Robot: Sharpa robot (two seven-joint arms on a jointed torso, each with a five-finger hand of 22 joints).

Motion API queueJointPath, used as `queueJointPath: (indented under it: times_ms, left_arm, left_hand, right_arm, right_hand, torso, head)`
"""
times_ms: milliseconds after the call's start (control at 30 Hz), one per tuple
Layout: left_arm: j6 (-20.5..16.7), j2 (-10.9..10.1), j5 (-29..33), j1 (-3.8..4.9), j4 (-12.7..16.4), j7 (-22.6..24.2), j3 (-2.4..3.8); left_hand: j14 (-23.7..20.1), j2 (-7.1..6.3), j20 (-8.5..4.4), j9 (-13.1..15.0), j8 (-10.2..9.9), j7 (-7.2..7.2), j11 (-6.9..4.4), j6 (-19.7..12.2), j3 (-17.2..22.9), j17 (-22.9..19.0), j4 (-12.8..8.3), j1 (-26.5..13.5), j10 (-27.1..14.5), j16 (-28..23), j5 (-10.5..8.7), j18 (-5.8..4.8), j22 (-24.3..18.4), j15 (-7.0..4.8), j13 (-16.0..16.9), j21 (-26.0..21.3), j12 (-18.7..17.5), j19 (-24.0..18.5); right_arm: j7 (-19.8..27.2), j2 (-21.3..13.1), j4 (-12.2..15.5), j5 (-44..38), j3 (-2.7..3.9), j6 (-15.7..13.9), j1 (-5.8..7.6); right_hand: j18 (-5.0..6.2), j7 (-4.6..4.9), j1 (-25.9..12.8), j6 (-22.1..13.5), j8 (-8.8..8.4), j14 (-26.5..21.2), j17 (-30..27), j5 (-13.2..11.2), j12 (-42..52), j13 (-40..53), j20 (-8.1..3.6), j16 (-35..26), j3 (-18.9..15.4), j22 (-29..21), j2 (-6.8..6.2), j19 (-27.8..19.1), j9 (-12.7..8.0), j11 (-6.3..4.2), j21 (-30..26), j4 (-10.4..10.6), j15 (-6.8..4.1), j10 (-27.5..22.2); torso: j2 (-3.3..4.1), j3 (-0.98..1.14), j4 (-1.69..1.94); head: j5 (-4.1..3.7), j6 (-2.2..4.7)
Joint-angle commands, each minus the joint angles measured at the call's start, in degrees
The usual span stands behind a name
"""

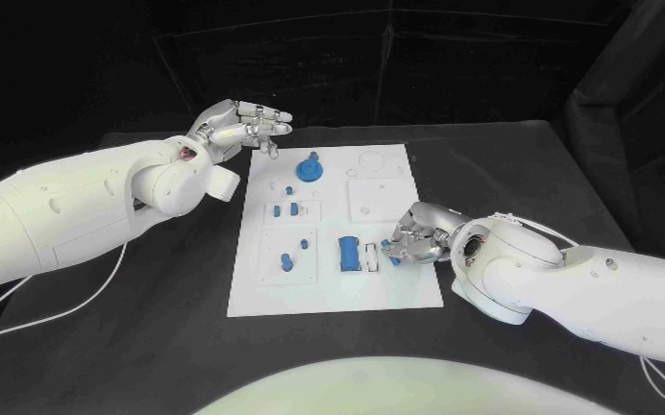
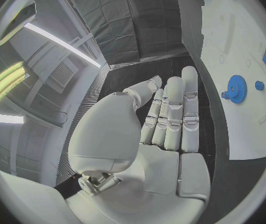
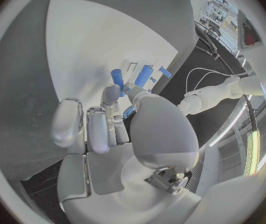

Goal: Assemble the parts on the task board

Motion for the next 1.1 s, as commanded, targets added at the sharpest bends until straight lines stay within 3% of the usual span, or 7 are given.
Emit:
queueJointPath:
  times_ms: [33, 200, 367, 1100]
  left_arm:
    - [0.7, 0.0, 0.2, 0.08, 0.2, 0.2, 0.03]
    - [0.7, -0.1, 0.2, 0.08, 0.2, 0.2, 0.03]
    - [0.7, -0.1, 0.2, 0.09, 0.2, 0.2, 0.03]
    - [0.8, -0.2, 0.2, 0.10, 0.3, 0.1, 0.03]
  left_hand:
    - [-0.5, 0.45, -0.12, -0.1, 0.3, -0.06, -0.12, -0.3, -0.2, -0.1, -0.2, -0.1, -0.4, -0.1, 0.38, 0.87, -0.1, -0.11, -0.1, -0.4, 0.3, -0.4]
    - [-0.5, 0.45, -0.12, -0.1, 0.3, -0.06, -0.12, -0.3, -0.2, -0.1, -0.2, -0.1, -0.4, -0.1, 0.38, 0.87, -0.1, -0.11, -0.1, -0.4, 0.3, -0.4]
    - [-0.5, 0.45, -0.12, -0.1, 0.3, -0.06, -0.12, -0.3, -0.2, -0.1, -0.2, -0.1, -0.4, -0.1, 0.38, 0.87, -0.1, -0.11, -0.1, -0.4, 0.3, -0.4]
    - [-0.5, 0.45, -0.08, -0.1, 0.4, 0.00, -0.05, -0.4, -0.3, -0.2, -0.2, -0.3, -0.5, -0.1, 0.35, 0.83, -0.1, -0.06, -0.1, -0.4, 0.5, -0.5]
  right_arm:
    - [0.9, 0.7, -0.2, 4.6, 0.02, -1.7, 0.06]
    - [0.7, 1.9, -0.8, 5.1, 0.02, -1.5, 0.06]
    - [0.6, 3.0, -1.3, 5.3, 0.02, -1.1, 0.06]
    - [-1.6, 4.5, -2.7, 4.3, 0.02, 3.2, 0.06]
  right_hand:
    - [-1.16, -0.08, -0.3, 0.5, -0.26, 3.0, 0.1, 0.4, 0.3, 0.1, 0.05, 0.4, 0.5, 0.1, -0.42, 0.4, 0.1, -0.03, 0.2, -0.1, -0.24, 0.6]
    - [-1.17, -0.07, -0.7, 0.6, -0.27, 3.0, 0.1, 0.5, 0.4, 0.2, 0.05, 0.4, 1.1, 0.2, -0.71, 0.5, 0.2, -0.03, 0.2, -0.2, -0.24, 0.6]
    - [-1.17, -0.11, -0.9, 0.7, -0.22, 3.0, 0.2, 0.6, 0.7, 0.4, 0.05, 0.4, 1.3, 0.2, -0.78, 0.5, 0.3, -0.04, 0.2, -0.2, -0.24, 0.8]
    - [-1.17, -0.50, -4.8, 2.1, 0.35, 3.0, 0.4, 0.2, 0.5, 0.6, -0.06, 0.5, 2.5, 0.3, -0.99, 0.5, 1.2, -0.30, 0.3, 0.6, -0.42, 1.5]
  torso:
    - [-0.01, 0.06, 0.00]
    - [-0.05, -0.05, 0.05]
    - [-0.03, 0.05, -0.04]
    - [-0.05, 0.03, -0.07]
  head:
    - [0.07, -0.11]
    - [0.07, -0.15]
    - [0.26, -0.18]
    - [0.25, -0.59]
